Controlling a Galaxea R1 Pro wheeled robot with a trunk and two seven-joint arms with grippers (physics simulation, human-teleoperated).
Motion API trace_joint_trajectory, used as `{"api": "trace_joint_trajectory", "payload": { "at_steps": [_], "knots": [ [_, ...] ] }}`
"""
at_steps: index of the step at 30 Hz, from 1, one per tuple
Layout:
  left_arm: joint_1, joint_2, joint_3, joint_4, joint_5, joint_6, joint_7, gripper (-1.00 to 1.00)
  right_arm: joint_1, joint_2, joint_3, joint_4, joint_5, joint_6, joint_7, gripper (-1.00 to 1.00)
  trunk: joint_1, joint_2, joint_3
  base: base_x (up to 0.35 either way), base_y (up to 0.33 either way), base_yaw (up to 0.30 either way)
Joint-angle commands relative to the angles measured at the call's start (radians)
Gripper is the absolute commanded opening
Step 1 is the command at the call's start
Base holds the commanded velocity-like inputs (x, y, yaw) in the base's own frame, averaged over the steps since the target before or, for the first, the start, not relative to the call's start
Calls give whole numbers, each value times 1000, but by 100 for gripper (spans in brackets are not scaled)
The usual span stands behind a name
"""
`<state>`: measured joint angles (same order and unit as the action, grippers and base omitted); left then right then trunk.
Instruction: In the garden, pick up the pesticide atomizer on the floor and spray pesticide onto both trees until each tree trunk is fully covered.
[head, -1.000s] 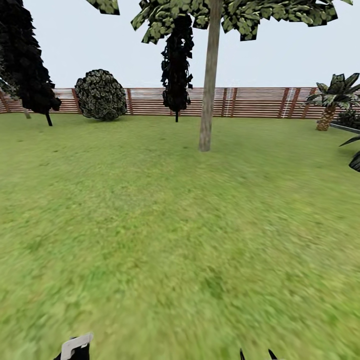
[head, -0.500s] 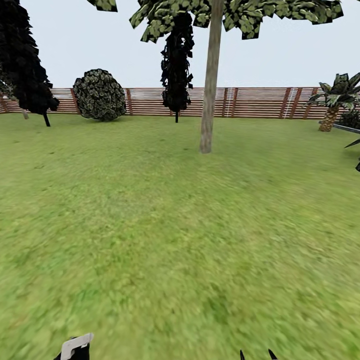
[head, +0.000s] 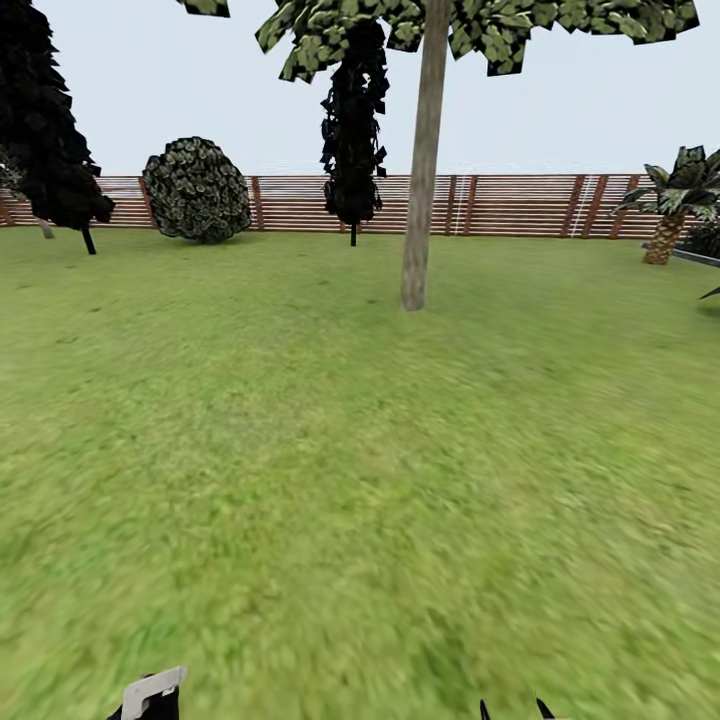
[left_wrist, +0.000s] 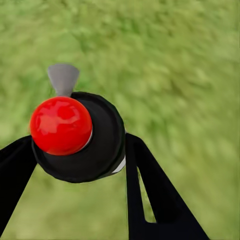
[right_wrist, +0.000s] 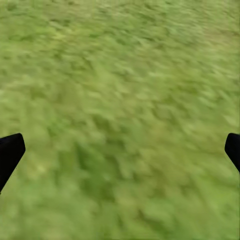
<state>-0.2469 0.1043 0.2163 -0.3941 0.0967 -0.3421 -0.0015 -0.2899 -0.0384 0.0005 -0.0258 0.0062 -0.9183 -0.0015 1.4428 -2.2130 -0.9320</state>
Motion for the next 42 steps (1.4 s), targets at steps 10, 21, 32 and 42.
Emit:
{"api": "trace_joint_trajectory", "payload": {
  "at_steps": [10, 21, 32, 42],
  "knots": [
    [0, 0, 0, -2, 0, 0, 0, -100, 0, 0, 1, 0, 0, 0, 0, 100, 0, 0, 0, 337, -71, 0],
    [0, 0, 0, -2, 0, 0, 0, -100, 0, 0, 0, 0, 0, 0, 0, 100, 0, 0, 0, 333, -104, 0],
    [0, 0, 0, -2, 0, 0, 0, -100, 0, 0, 0, 0, 0, 0, 0, 100, 0, 0, 0, 333, -105, 0],
    [0, 0, 0, -2, 0, 0, 0, -100, 0, 0, 0, 0, 0, 1, 0, 100, 0, 0, 0, 333, -105, 0]
  ]
}}
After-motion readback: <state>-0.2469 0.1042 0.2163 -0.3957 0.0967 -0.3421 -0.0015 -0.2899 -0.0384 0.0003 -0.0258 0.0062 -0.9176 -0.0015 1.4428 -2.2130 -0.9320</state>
